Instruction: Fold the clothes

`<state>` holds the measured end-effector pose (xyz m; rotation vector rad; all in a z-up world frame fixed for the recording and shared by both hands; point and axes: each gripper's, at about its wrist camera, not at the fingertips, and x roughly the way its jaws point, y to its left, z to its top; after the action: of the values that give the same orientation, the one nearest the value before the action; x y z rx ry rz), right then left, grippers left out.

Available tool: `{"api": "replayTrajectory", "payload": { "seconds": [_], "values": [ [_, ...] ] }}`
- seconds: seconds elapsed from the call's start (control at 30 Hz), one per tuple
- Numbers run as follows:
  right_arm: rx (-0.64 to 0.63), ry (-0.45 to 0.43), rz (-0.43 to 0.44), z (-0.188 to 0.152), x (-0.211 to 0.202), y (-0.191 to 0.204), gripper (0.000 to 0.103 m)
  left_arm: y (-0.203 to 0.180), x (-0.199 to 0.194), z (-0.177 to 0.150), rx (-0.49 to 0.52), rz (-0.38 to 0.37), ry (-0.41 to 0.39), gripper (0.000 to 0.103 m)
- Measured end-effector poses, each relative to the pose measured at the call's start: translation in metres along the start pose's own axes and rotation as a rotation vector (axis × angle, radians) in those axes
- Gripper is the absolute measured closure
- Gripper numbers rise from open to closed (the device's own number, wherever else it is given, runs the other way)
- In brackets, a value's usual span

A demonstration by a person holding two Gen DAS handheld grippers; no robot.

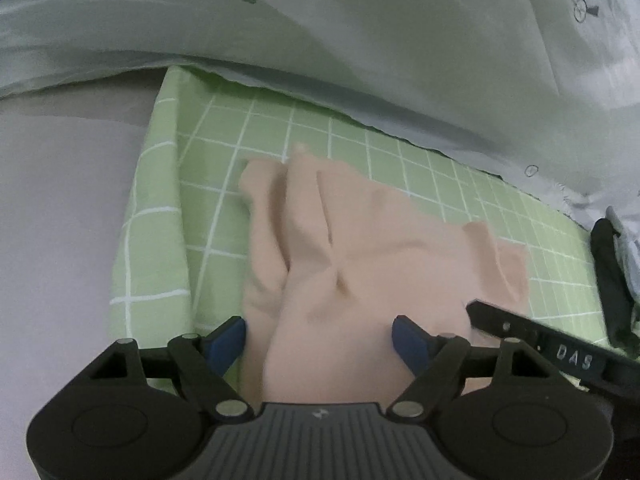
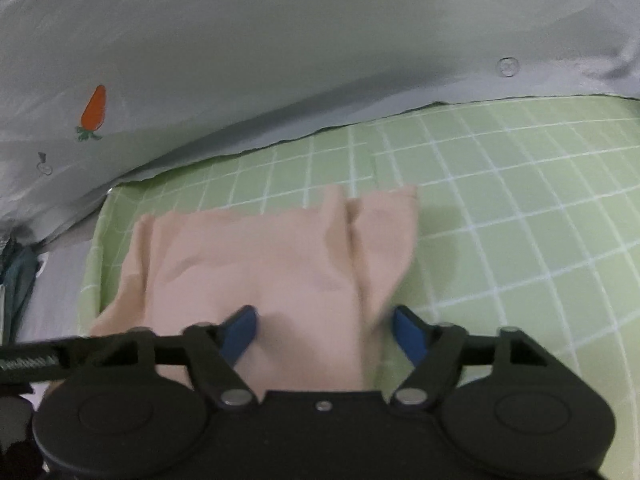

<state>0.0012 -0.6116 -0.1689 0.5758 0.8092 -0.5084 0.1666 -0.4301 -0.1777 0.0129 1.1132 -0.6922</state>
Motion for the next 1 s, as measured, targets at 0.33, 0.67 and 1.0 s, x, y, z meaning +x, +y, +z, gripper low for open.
{"api": "replayTrajectory", "payload": {
  "seconds": [0.33, 0.67, 1.0],
  "values": [
    [-0.007, -0.113, 0.063, -0.014, -0.073, 0.017, 0.09, -0.029, -0.059, -0.018, 0.068, -0.06, -0.063, 0.085],
    [0.051, -0.215, -0.064, -0.073, -0.184, 0.016, 0.09, -0.047, -0.119, -0.086, 0.118, -0.234, -0.047, 0.085],
    [0.238, -0.231, -0.257, -0.156, -0.263, -0.046, 0.09, -0.123, -0.12, -0.152, 0.284, -0.393, 0.093, 0.085]
  ]
}}
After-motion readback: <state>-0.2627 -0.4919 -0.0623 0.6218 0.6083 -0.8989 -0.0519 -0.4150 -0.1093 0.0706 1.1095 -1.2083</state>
